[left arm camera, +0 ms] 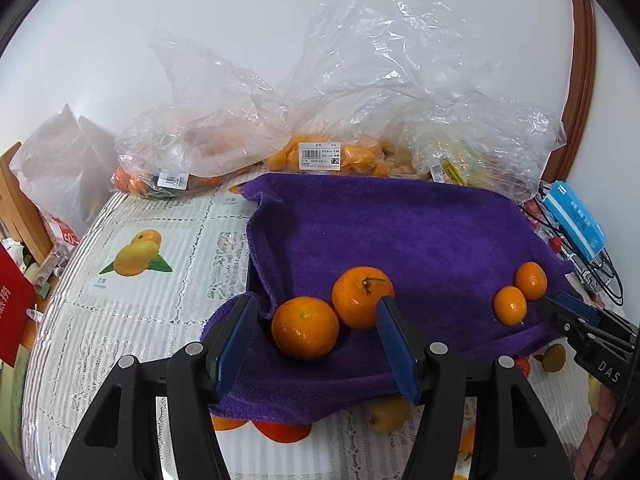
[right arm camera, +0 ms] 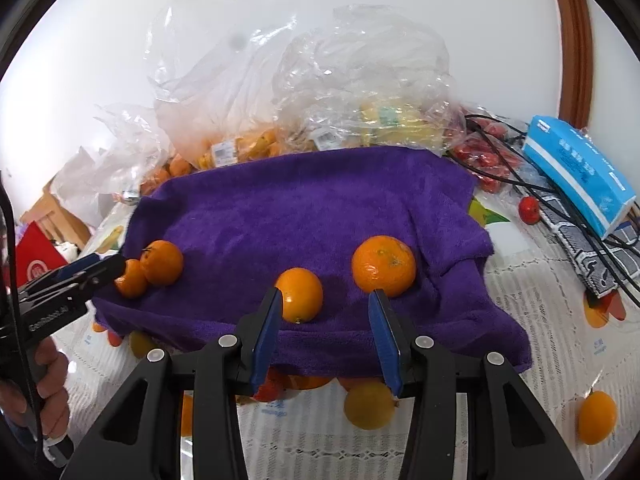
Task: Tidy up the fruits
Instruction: 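Lower and open the right tool on the towel while the left tool releases its tangerine, then withdraw both open tools toward the fruits lying beside the towel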
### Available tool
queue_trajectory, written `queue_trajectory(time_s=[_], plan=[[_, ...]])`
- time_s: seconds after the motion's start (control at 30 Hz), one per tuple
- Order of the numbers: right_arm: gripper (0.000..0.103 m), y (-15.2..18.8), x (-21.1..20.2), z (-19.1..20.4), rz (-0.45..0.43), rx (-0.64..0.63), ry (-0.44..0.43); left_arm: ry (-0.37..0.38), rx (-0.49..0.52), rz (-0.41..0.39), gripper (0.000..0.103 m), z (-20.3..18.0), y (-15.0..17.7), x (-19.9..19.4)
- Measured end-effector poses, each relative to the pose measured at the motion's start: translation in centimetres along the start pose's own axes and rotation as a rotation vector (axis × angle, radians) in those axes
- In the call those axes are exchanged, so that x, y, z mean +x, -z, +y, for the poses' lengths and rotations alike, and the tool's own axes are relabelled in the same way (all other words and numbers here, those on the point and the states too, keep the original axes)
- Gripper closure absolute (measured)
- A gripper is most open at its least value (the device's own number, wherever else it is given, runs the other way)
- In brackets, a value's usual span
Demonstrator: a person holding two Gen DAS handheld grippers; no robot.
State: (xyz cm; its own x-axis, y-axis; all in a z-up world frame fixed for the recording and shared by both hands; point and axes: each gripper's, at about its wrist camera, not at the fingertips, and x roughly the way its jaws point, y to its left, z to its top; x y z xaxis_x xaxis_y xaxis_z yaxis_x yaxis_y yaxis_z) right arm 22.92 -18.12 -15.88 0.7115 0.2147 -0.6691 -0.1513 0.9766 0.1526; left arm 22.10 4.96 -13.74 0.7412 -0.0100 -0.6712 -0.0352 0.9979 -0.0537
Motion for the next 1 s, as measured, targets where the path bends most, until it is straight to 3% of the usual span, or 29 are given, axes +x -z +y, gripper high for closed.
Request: queue_trajectory(time_s=[0.6, 1.0], plan=[[0.058, 1.1, -1.2, 1.0, -0.04, -0.081, 0.048, 0.063, 0.079, -0.011, 0.043, -2.1, 1.0, -0.6], [0.058, 1.9, -2.0, -0.2, -0.046, -0.073, 0.054, 0.053, 0.121, -0.019, 0.043, -3.1, 1.6, -0.3]])
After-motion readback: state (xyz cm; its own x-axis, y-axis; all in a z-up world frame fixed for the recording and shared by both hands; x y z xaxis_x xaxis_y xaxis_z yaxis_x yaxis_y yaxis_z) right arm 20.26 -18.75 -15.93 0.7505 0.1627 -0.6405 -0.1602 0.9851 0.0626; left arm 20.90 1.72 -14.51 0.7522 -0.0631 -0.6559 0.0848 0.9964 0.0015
